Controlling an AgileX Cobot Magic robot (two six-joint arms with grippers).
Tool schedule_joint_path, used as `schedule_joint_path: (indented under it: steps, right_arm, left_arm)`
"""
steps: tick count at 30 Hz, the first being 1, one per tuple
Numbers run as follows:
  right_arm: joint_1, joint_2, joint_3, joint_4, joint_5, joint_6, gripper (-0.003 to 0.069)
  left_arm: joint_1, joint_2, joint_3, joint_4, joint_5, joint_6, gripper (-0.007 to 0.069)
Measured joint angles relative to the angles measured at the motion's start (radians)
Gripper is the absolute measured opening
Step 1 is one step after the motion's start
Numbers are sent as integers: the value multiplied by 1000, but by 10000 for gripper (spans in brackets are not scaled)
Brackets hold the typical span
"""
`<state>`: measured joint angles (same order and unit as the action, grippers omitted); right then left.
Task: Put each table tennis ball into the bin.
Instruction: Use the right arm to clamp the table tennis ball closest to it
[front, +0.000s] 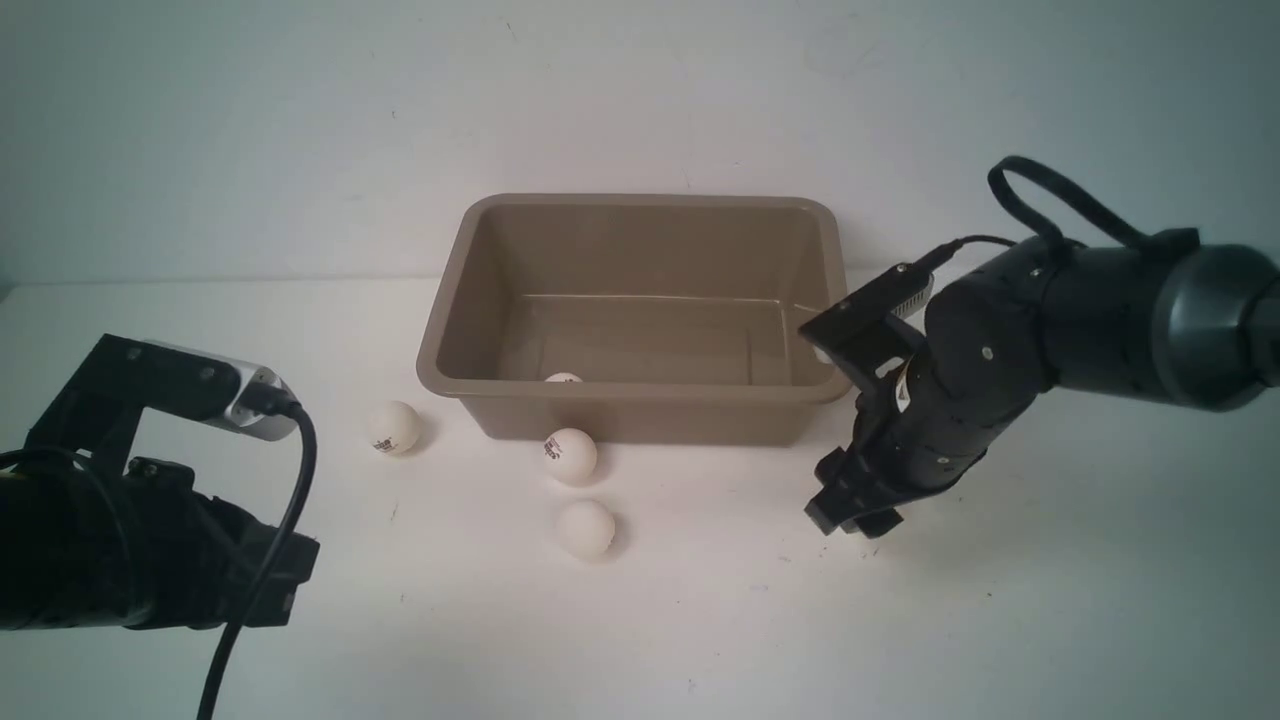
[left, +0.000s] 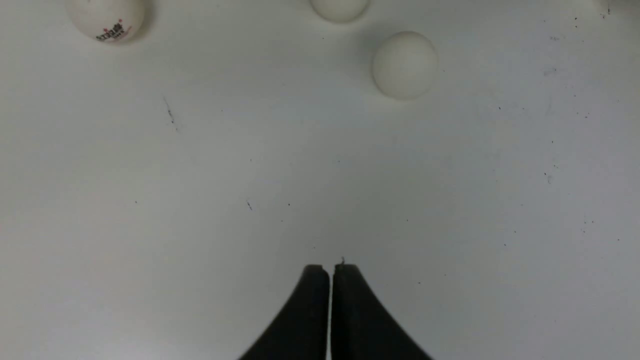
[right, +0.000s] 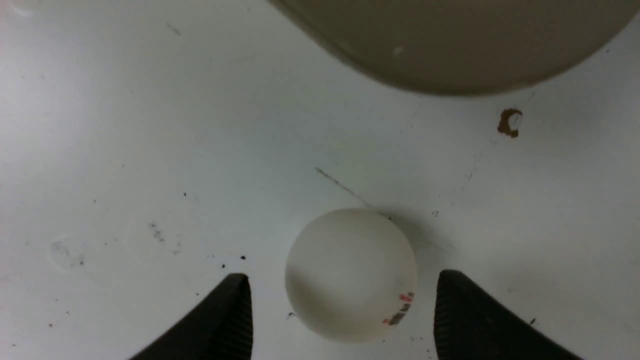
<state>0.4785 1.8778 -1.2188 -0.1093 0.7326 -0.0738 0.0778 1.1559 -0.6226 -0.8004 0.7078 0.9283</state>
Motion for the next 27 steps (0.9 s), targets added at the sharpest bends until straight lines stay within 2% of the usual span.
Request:
schedule_joint_path:
  steps: [20, 27]
  right_arm:
    - [-30, 54, 0, 65, -81, 6, 459]
    - [-30, 138, -84, 71, -74, 6, 459]
  left_arm:
    - [0, 0, 0, 0, 0, 0, -4]
    - [0, 0, 0, 0, 0, 0, -4]
